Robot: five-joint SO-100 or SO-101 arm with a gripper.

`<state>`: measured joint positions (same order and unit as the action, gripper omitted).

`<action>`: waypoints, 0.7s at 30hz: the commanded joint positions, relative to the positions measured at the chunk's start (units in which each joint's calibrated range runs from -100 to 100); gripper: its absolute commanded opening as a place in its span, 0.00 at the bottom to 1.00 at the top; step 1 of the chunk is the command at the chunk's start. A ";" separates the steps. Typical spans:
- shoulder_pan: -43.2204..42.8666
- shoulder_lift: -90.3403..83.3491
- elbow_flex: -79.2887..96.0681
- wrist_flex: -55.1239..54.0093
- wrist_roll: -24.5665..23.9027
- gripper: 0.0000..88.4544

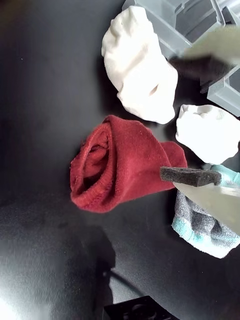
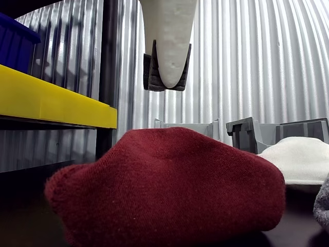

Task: Put the sock in the container

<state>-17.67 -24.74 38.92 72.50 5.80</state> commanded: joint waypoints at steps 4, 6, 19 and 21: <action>0.47 -0.06 -2.22 2.65 0.35 0.43; 0.47 -0.06 -2.49 4.19 0.35 0.43; 2.21 7.21 -5.47 4.62 0.35 0.43; 2.28 9.56 -6.91 4.62 0.35 0.43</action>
<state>-15.98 -17.29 35.59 76.28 5.80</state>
